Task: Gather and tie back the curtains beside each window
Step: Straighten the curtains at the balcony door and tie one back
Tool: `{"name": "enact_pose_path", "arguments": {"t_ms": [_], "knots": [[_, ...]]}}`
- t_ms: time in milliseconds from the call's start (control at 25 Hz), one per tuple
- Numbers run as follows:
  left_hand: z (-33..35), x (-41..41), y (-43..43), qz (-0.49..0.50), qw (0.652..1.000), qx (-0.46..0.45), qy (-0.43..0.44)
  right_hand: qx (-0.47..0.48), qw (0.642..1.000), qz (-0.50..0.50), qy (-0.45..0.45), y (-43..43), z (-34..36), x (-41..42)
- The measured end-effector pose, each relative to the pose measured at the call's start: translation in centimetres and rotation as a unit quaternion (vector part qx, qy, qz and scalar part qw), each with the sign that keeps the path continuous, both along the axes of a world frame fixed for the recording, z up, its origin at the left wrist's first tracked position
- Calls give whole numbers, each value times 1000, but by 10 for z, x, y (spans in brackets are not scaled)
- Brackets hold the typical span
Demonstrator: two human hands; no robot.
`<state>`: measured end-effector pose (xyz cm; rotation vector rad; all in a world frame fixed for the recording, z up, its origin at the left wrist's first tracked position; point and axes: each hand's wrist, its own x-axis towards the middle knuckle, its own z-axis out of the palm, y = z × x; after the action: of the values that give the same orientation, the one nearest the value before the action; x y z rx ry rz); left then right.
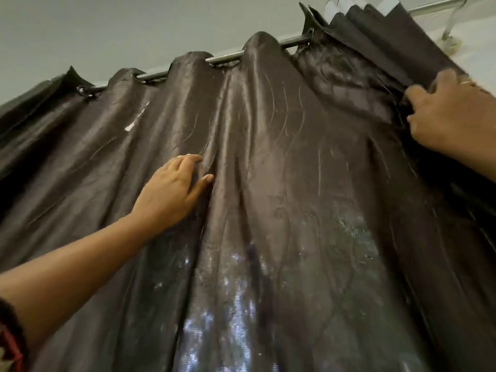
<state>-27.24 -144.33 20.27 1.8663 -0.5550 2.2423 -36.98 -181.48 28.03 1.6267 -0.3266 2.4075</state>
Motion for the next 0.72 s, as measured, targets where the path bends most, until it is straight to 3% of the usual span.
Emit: {"name": "enact_pose_path", "arguments": {"t_ms": [120,240,360,480,720], "knots": [[0,-4,14,-43,999,-25,22,-74,996,18,-38,48,-13,-12],[0,-6,31,-87,995,-41,24,-145,983,110,22,104,-22,-26],[-5,-2,54,-103,994,-38,14,-87,969,202,113,163,-26,-28],[-15,3,85,-120,993,-16,16,-23,968,177,175,217,-19,-17],[-37,17,134,-150,988,-7,39,80,976,-17,203,261,-3,4]]}}
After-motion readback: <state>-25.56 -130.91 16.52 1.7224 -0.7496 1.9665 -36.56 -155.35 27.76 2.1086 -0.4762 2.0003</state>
